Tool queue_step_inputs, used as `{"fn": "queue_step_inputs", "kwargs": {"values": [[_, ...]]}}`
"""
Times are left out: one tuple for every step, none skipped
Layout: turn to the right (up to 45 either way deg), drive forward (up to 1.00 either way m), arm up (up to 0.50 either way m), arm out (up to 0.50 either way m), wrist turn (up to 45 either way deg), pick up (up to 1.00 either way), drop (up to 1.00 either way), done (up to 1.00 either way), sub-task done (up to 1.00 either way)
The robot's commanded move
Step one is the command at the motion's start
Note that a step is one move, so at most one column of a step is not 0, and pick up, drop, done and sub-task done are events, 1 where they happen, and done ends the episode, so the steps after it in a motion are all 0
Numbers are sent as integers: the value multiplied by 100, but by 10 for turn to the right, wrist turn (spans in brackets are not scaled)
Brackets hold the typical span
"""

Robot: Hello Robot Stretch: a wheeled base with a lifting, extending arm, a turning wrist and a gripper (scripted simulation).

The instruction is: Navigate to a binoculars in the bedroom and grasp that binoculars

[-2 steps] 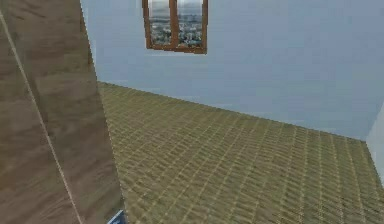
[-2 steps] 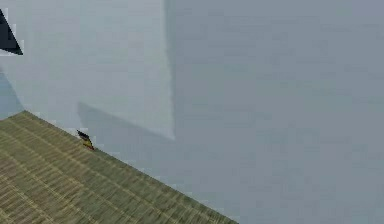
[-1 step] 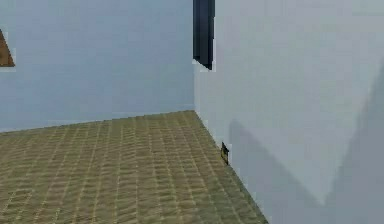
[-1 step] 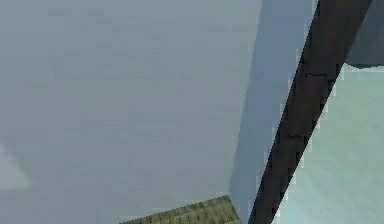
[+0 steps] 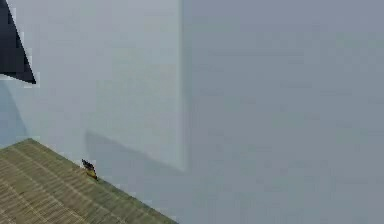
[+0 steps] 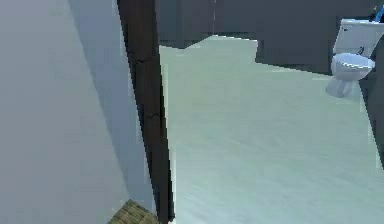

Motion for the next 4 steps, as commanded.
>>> {"fn": "queue_step_inputs", "kwargs": {"values": [[360, 0, 0, 0, 0, 0, 0, 0, 0], [0, 5, 0, 0, 0, 0, 0, 0, 0], [-450, 0, 0, 0, 0, 0, 0, 0, 0], [-450, 0, 0, 0, 0, 0, 0, 0, 0]]}}
